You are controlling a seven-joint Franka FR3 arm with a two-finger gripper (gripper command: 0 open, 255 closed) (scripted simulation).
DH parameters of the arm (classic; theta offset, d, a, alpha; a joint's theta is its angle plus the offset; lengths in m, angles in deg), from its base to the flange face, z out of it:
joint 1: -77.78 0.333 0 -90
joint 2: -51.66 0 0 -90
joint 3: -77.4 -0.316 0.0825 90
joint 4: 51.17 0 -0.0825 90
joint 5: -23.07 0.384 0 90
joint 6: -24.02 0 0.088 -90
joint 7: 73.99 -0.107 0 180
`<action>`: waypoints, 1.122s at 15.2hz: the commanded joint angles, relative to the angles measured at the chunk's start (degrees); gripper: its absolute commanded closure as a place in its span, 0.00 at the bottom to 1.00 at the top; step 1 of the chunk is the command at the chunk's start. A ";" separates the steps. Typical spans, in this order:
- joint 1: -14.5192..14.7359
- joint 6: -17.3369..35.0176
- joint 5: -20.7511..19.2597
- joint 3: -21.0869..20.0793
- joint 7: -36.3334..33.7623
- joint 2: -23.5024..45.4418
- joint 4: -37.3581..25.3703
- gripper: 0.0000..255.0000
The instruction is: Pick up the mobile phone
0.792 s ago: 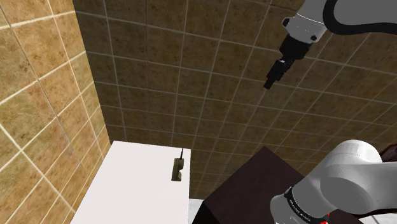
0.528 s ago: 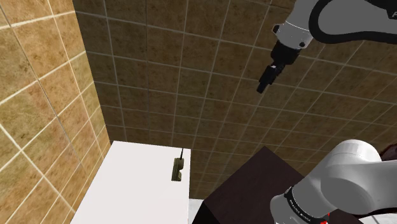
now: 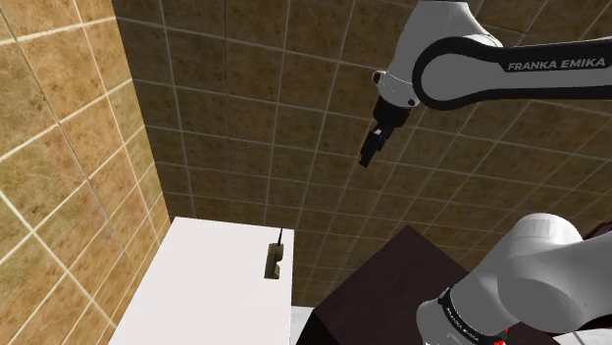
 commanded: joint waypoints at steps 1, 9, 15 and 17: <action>0.93 3.65 0.37 -0.58 0.17 3.31 0.75 0.00; 4.21 16.35 1.30 -3.07 0.90 18.49 0.29 0.00; 6.24 24.44 1.01 -5.17 1.06 31.02 -2.65 0.00; 6.88 26.76 0.60 -5.84 0.96 35.29 -4.09 0.00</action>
